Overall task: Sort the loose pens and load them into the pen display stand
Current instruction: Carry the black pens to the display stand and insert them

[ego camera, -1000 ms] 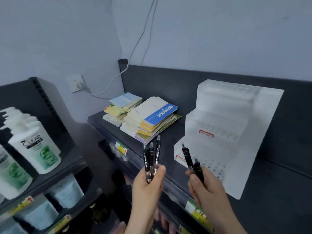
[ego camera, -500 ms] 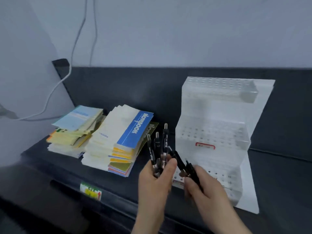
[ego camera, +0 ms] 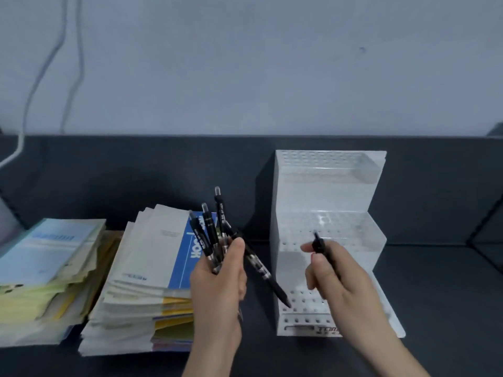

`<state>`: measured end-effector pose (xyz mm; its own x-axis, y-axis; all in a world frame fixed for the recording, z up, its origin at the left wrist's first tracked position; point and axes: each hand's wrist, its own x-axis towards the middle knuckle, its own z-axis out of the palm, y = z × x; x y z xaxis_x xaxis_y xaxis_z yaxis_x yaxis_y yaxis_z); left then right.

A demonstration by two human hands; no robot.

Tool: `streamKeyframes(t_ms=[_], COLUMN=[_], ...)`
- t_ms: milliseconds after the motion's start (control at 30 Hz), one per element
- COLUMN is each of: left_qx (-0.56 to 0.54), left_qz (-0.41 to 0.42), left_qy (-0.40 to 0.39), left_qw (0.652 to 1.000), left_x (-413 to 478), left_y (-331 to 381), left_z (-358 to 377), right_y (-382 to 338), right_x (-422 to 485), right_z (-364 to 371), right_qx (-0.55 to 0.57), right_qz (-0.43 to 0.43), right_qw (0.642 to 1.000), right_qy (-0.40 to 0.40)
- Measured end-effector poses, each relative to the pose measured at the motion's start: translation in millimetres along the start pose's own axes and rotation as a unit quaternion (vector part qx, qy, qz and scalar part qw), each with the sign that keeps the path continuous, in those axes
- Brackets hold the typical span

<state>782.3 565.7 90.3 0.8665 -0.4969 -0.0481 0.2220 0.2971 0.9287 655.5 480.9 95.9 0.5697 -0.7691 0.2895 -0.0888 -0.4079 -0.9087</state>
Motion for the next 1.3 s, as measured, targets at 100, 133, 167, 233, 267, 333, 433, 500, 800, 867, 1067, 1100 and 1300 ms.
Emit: streamKeyframes(t_ms=[100, 133, 167, 233, 267, 333, 433, 500, 800, 867, 1067, 1100, 1300], left_qx=[-0.016, -0.014, -0.011, -0.006, -0.005, -0.001, 0.002, 0.007, 0.003, 0.004, -0.011, -0.010, 0.007], left_qz=[0.023, 0.032, 0.043, 0.066, 0.076, 0.090, 0.095, 0.087, 0.060, 0.066, 0.072, 0.072, 0.065], left_qy=[0.002, -0.003, -0.008, -0.015, -0.018, -0.015, 0.001, 0.011, 0.046, 0.037, 0.009, 0.007, 0.000], left_qw=[1.000, 0.999, 0.999, 0.998, 0.997, 0.996, 0.996, 0.996, 0.997, 0.997, 0.997, 0.997, 0.998], left_x=[16, 20, 25, 32, 35, 39, 40, 39, 40, 40, 40, 40, 41], left_y=[9, 13, 18, 26, 29, 34, 34, 29, 16, 17, 16, 16, 12], left_z=[6, 9, 13, 18, 20, 22, 19, 15, 9, 11, 14, 15, 15], right_y=[-22, -29, -36, -47, -50, -50, -42, -34, -4, 3, 12, 14, 18], right_x=[37, 51, 63, 83, 89, 99, 105, 106, 114, 114, 115, 115, 112], right_z=[-6, -8, -9, -10, -11, -13, -9, -3, 18, 22, 32, 33, 34], right_qx=[0.044, 0.063, 0.083, 0.117, 0.128, 0.149, 0.152, 0.117, -0.007, -0.040, -0.098, -0.103, -0.103], right_qz=[-0.012, -0.016, -0.021, -0.034, -0.037, -0.047, -0.068, -0.076, -0.085, -0.078, -0.106, -0.105, -0.088], right_qw=[0.998, 0.996, 0.993, 0.988, 0.986, 0.979, 0.971, 0.973, 0.981, 0.982, 0.972, 0.970, 0.971], right_qy=[0.048, 0.066, 0.080, 0.096, 0.103, 0.129, 0.174, 0.186, 0.176, 0.169, 0.187, 0.191, 0.194])
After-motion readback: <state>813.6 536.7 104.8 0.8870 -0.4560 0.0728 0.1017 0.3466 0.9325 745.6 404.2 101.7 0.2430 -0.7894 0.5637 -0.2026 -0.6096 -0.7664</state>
